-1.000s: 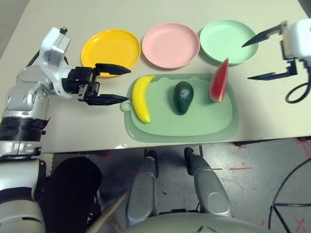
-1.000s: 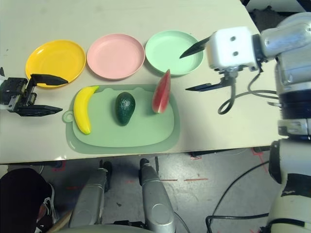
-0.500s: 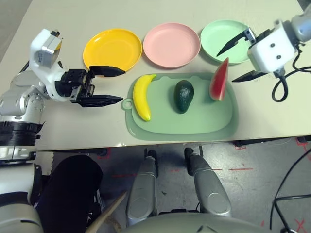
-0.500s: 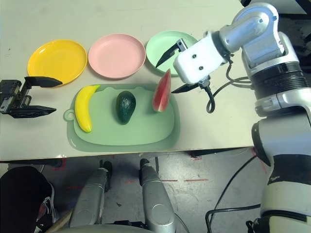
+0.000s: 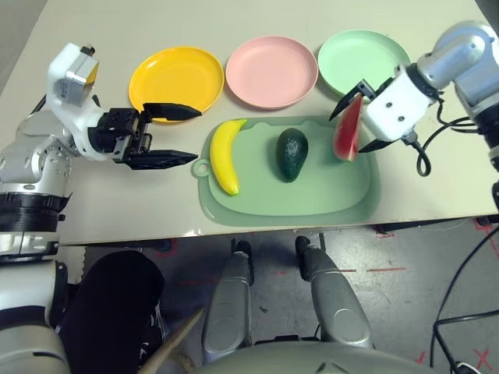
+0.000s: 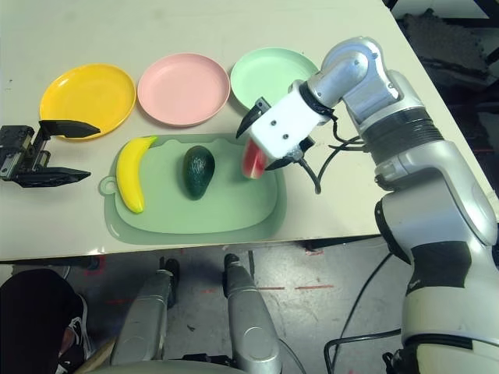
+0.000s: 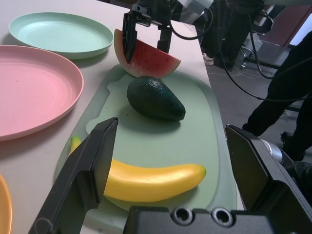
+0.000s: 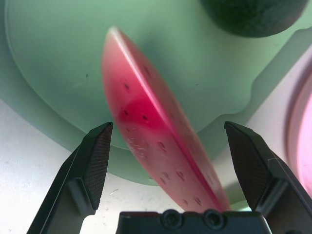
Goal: Place the fruits into color-matched plates.
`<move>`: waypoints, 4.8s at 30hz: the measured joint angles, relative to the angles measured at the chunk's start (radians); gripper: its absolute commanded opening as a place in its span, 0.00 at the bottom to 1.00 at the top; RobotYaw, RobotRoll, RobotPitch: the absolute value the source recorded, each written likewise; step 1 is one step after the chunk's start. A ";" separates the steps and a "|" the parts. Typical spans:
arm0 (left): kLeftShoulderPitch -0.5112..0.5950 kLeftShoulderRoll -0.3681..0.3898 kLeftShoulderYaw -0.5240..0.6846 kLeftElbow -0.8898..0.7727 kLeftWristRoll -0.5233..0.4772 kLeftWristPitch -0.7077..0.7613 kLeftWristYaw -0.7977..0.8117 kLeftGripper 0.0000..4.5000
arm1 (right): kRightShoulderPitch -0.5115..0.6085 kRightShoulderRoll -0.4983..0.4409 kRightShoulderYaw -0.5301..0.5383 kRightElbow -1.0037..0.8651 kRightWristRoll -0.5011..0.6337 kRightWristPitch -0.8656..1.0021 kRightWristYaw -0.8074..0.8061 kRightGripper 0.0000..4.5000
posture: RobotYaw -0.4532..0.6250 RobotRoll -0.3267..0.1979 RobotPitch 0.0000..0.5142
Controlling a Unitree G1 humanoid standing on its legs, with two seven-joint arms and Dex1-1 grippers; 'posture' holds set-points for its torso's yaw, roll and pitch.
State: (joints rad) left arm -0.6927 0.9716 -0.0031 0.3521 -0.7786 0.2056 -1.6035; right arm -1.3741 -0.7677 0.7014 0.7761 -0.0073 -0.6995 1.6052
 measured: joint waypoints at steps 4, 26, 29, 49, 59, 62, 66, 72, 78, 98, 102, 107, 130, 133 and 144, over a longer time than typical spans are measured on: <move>0.013 -0.004 0.009 -0.032 -0.001 0.015 0.000 1.00 | 0.016 0.008 0.016 -0.002 -0.038 0.006 0.000 1.00 | 0.34 0.62 0.71; 0.039 -0.037 0.093 -0.116 0.013 0.097 0.000 1.00 | 0.002 0.096 -0.093 0.098 -0.209 0.024 -0.003 0.62 | 0.35 0.62 0.71; 0.041 -0.035 0.090 -0.117 0.022 0.091 0.000 1.00 | 0.006 0.100 -0.107 0.092 -0.217 0.031 -0.004 0.47 | 0.35 0.62 0.71; 0.038 0.053 -0.049 -0.107 0.222 -0.075 0.000 1.00 | 0.024 0.083 -0.092 -0.030 -0.150 0.207 0.004 0.47 | 0.36 0.62 0.69; -0.007 -0.027 -0.039 -0.081 0.358 -0.123 0.129 1.00 | -0.113 0.161 -0.096 0.062 -0.097 0.317 0.000 0.47 | 0.35 0.62 0.70; -0.013 -0.032 -0.035 -0.082 0.378 -0.117 0.162 1.00 | -0.183 0.205 -0.128 0.180 -0.140 0.307 -0.045 0.47 | 0.36 0.62 0.70; -0.040 -0.042 -0.029 -0.083 0.396 -0.105 0.196 1.00 | -0.247 0.263 -0.158 0.305 -0.189 0.291 -0.142 0.47 | 0.35 0.62 0.70; -0.061 -0.043 -0.029 -0.076 0.425 -0.101 0.207 1.00 | -0.258 0.361 -0.171 0.454 -0.276 0.265 -0.365 0.47 | 0.36 0.62 0.70; -0.061 -0.041 -0.029 -0.075 0.428 -0.091 0.198 1.00 | -0.264 0.441 -0.190 0.525 -0.329 0.279 -0.534 0.47 | 0.37 0.62 0.70; -0.005 -0.038 -0.009 -0.088 0.445 -0.087 0.208 1.00 | -0.265 0.500 -0.243 0.568 -0.407 0.321 -0.704 0.64 | 0.39 0.62 0.72; -0.005 -0.038 -0.006 -0.088 0.446 -0.090 0.208 1.00 | -0.265 0.500 -0.247 0.567 -0.419 0.316 -0.704 0.93 | 0.39 0.62 0.71; -0.007 -0.037 -0.005 -0.082 0.459 -0.117 0.206 1.00 | -0.268 0.497 -0.261 0.567 -0.419 0.312 -0.694 0.99 | 0.39 0.62 0.71; -0.029 0.020 -0.030 -0.070 0.197 -0.130 0.001 1.00 | -0.251 0.259 -0.203 0.235 -0.170 -0.241 -0.007 0.99 | 0.32 0.62 0.72; -0.030 0.056 -0.102 -0.072 0.170 -0.176 0.001 1.00 | -0.226 0.201 -0.099 0.088 -0.033 -0.223 0.000 0.99 | 0.32 0.62 0.72; -0.050 0.093 -0.196 -0.060 0.149 -0.263 0.001 1.00 | -0.180 0.154 0.050 -0.185 0.154 -0.098 0.004 0.99 | 0.33 0.62 0.73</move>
State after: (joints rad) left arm -0.7431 1.0649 -0.1992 0.2917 -0.6293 -0.0572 -1.6029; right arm -1.5541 -0.6137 0.7515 0.5912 0.1464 -0.7971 1.6091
